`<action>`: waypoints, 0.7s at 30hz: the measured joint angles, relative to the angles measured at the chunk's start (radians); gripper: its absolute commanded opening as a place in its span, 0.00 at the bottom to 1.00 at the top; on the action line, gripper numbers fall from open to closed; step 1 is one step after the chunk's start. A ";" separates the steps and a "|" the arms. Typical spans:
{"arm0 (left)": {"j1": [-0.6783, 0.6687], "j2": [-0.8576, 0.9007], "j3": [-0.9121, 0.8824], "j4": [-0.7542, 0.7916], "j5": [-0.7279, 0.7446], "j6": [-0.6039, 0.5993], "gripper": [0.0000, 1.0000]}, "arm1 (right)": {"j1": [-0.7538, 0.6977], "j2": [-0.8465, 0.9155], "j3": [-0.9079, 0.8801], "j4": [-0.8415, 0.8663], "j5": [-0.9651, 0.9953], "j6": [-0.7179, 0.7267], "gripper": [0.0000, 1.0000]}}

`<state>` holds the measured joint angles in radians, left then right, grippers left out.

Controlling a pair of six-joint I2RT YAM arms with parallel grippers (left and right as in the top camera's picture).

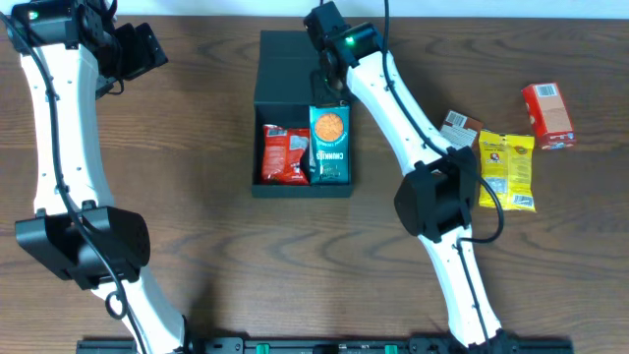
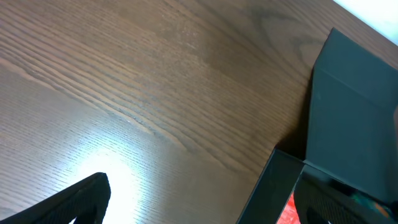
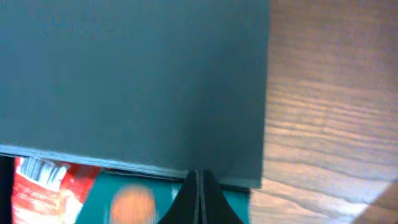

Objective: Pack container
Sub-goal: 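Push the teal pack down into the box with the right gripper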

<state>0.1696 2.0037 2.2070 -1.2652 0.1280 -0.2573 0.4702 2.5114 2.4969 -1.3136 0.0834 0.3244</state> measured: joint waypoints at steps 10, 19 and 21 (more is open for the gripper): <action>0.000 0.000 0.000 -0.005 0.000 0.000 0.95 | 0.000 0.000 0.000 -0.010 -0.004 -0.029 0.01; 0.000 0.000 0.000 -0.011 0.000 0.000 0.95 | 0.000 -0.026 -0.001 -0.013 -0.009 -0.055 0.01; 0.000 0.000 0.000 -0.011 0.000 0.000 0.95 | 0.000 -0.032 -0.013 -0.008 -0.014 -0.057 0.01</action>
<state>0.1696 2.0037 2.2070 -1.2758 0.1284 -0.2569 0.4706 2.4798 2.4836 -1.3212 0.0696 0.2676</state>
